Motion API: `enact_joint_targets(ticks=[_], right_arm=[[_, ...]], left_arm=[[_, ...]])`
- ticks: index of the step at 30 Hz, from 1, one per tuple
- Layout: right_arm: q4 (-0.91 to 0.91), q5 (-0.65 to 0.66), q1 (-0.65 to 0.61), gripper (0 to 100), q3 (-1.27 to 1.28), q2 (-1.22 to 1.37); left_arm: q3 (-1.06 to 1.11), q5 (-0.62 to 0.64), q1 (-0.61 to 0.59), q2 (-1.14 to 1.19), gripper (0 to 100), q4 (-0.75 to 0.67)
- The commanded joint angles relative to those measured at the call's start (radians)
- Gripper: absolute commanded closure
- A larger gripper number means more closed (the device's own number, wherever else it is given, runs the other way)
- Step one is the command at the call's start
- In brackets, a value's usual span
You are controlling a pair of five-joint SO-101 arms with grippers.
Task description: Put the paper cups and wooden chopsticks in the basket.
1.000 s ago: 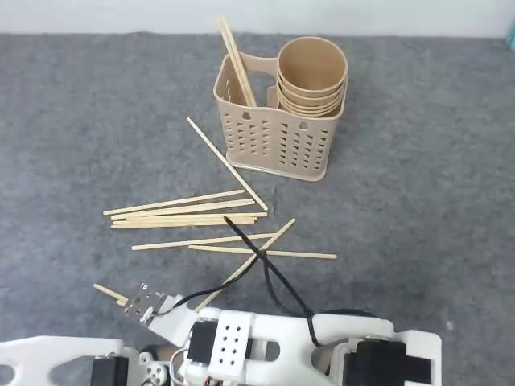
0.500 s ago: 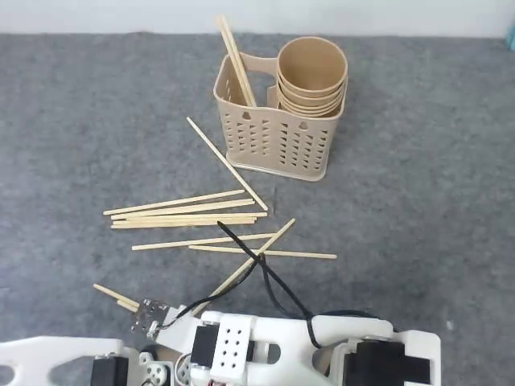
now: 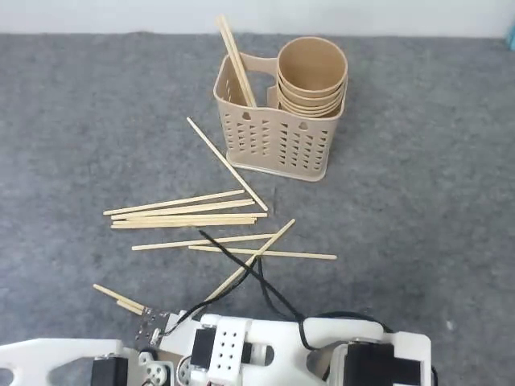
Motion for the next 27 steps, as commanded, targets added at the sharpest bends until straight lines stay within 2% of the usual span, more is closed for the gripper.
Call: enact_joint_targets(ticks=[1,4,8,14,18,20,23,27], right_arm=[[-0.024,0.031,-0.022,98.3,-0.032,0.036],[-0.016,0.035,-0.019,99.0,-0.032,0.013],[0.088,0.037,0.013,99.1,-0.046,-0.084],[0.278,0.038,0.150,99.1,-0.129,-0.406],[0.309,0.038,0.272,99.1,-0.169,-0.676],[0.262,0.037,0.351,99.1,-0.181,-0.809],[0.097,0.029,0.487,99.1,-0.164,-0.972],[-0.289,0.029,0.645,99.1,-0.020,-1.075]], left_arm=[[-0.047,0.009,-0.011,-0.020,62,-0.026],[-0.047,0.009,-0.011,-0.020,62,-0.026],[-0.044,0.009,-0.011,-0.020,62,-0.021],[-0.048,0.009,-0.003,-0.025,62,0.000],[-0.048,0.006,0.012,-0.029,62,0.048],[-0.048,0.005,0.023,-0.029,62,0.087],[-0.048,0.003,0.051,-0.029,62,0.157],[-0.048,0.003,0.078,-0.029,62,0.210]])
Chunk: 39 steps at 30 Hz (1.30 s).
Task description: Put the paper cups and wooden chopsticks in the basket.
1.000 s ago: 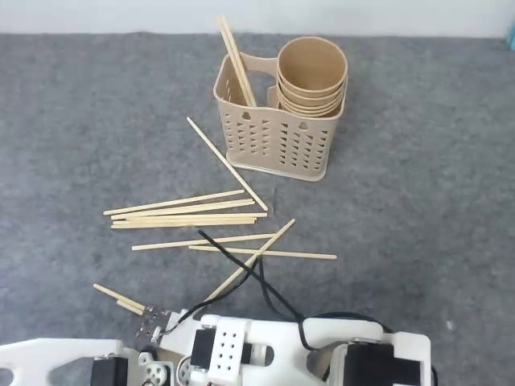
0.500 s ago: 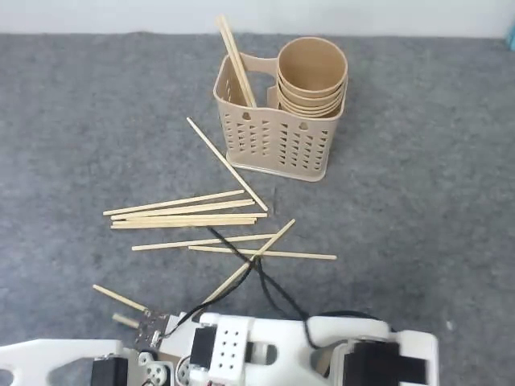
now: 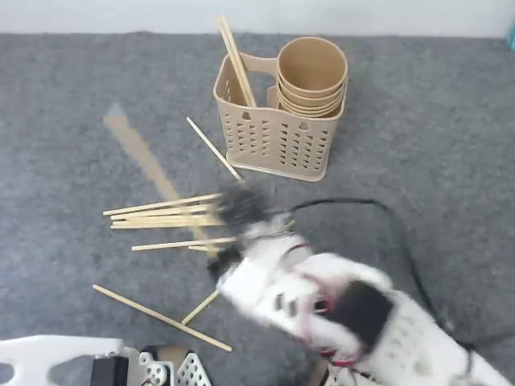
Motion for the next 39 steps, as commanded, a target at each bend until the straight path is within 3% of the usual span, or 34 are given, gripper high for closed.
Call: enact_joint_targets(ticks=[1,4,7,12,16,19,27,33,39], right_arm=[[-0.394,0.018,0.130,99.1,0.109,-0.081],[-0.684,0.021,0.183,99.1,0.213,-0.047],[-0.865,0.021,0.228,99.1,0.229,0.048],[-1.064,0.023,0.318,99.1,0.132,0.291],[-1.159,0.023,0.389,99.1,-0.029,0.532],[-1.181,0.023,0.450,99.1,-0.186,0.716],[-1.175,0.023,0.539,99.1,-0.516,1.138],[-1.159,0.023,0.515,98.9,-0.535,1.199],[-0.998,0.023,0.507,98.8,-0.528,1.142]], left_arm=[[-0.048,0.003,0.040,-0.029,62,0.052],[-0.048,0.003,0.048,-0.029,62,0.064],[-0.048,0.003,0.049,-0.029,62,0.083],[-0.093,0.003,0.081,-0.029,62,0.164],[-0.208,0.003,0.126,-0.020,62,0.338],[-0.209,-0.002,0.173,-0.021,62,0.433],[-0.076,-0.002,0.226,-0.029,62,0.431],[-0.056,-0.002,0.252,-0.058,62,0.436],[0.107,-0.002,0.265,-0.212,62,0.433]])
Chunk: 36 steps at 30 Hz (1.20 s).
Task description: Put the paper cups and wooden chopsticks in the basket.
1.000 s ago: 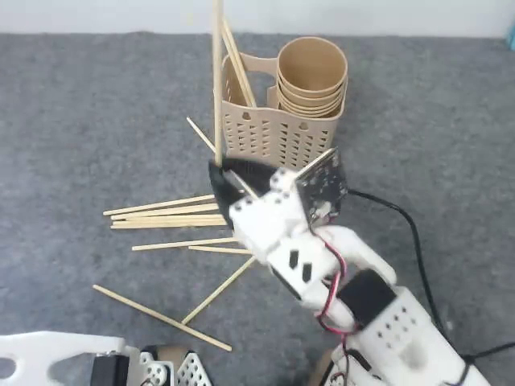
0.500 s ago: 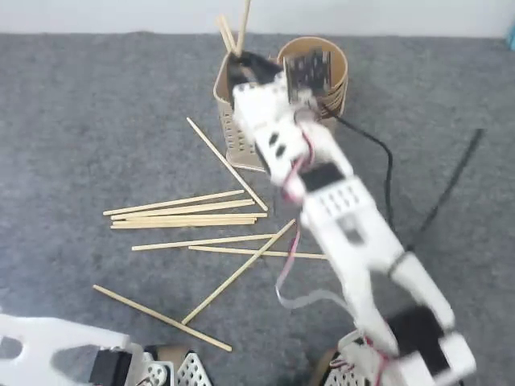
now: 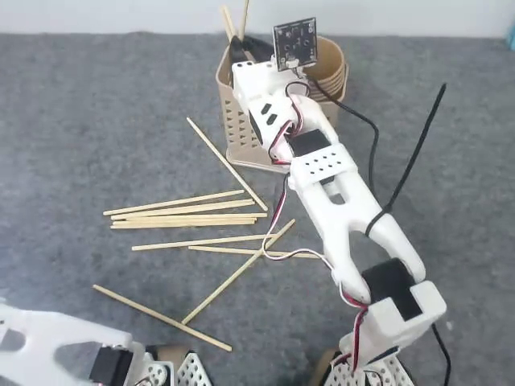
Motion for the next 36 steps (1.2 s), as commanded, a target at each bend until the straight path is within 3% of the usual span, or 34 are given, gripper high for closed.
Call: enact_joint_targets(ticks=[1,4,11,21,29,36], right_arm=[[0.124,0.021,-0.010,98.8,0.002,-0.071],[0.229,0.021,-0.010,97.0,0.028,-0.163],[0.306,0.078,-0.010,79.2,0.072,-0.262],[0.283,0.080,-0.025,78.9,0.040,-0.300],[0.297,0.084,-0.054,78.9,-0.074,-0.314],[0.438,0.077,-0.074,78.9,-0.190,-0.390]], left_arm=[[0.099,-0.002,0.018,-0.193,62,0.038],[0.154,-0.002,0.026,-0.245,62,0.037],[0.321,-0.002,0.078,-0.319,62,0.037],[0.802,-0.003,0.256,-0.618,62,0.008],[1.285,-0.002,0.405,-0.928,62,-0.126],[1.830,-0.002,0.488,-1.269,62,-0.279]])
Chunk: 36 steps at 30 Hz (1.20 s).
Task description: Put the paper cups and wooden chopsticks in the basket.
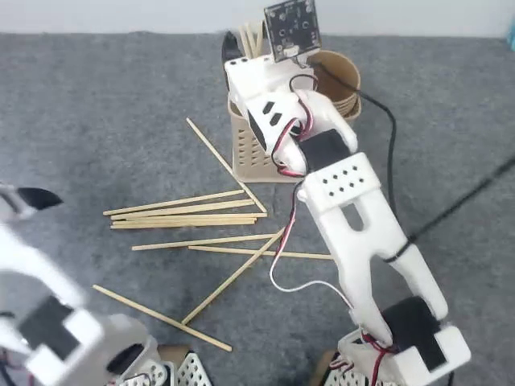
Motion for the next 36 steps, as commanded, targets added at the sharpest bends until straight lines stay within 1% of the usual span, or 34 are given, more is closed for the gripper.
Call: enact_joint_targets(ticks=[1,4,7,8,11,13,17,19,21,26,30,32,36], right_arm=[[0.053,0.008,-0.019,78.9,-0.089,-0.107],[0.108,0.008,-0.025,78.9,-0.092,-0.162],[0.150,0.008,-0.025,78.9,-0.092,-0.225],[0.163,0.008,-0.025,78.9,-0.092,-0.245],[0.199,0.008,-0.025,78.9,-0.091,-0.295],[0.222,0.008,-0.025,78.9,-0.091,-0.318],[0.242,0.006,-0.024,78.9,-0.091,-0.346],[0.252,0.006,-0.021,78.9,-0.091,-0.349],[0.252,0.006,-0.022,78.9,-0.091,-0.352],[0.254,0.006,-0.024,78.9,-0.089,-0.354],[0.254,0.006,-0.022,78.9,-0.089,-0.354],[0.254,0.006,-0.019,78.9,-0.089,-0.354],[0.271,0.006,-0.019,78.9,-0.091,-0.354]], left_arm=[[0.357,-0.002,0.034,-0.287,62,-0.120],[0.585,-0.006,0.037,-0.416,62,-0.186],[0.782,-0.103,0.083,-0.480,62,-0.215],[0.829,-0.118,0.094,-0.483,62,-0.218],[0.909,-0.084,0.097,-0.482,62,-0.293],[0.937,-0.054,0.092,-0.479,64,-0.334],[0.978,-0.035,0.066,-0.450,75,-0.408],[0.989,-0.037,0.061,-0.425,78,-0.437],[0.993,-0.037,0.061,-0.391,78,-0.463],[0.969,-0.037,0.061,-0.327,75,-0.465],[0.966,-0.032,0.057,-0.318,78,-0.466],[0.966,-0.031,0.034,-0.319,83,-0.466],[0.967,-0.032,0.035,-0.321,100,-0.466]])
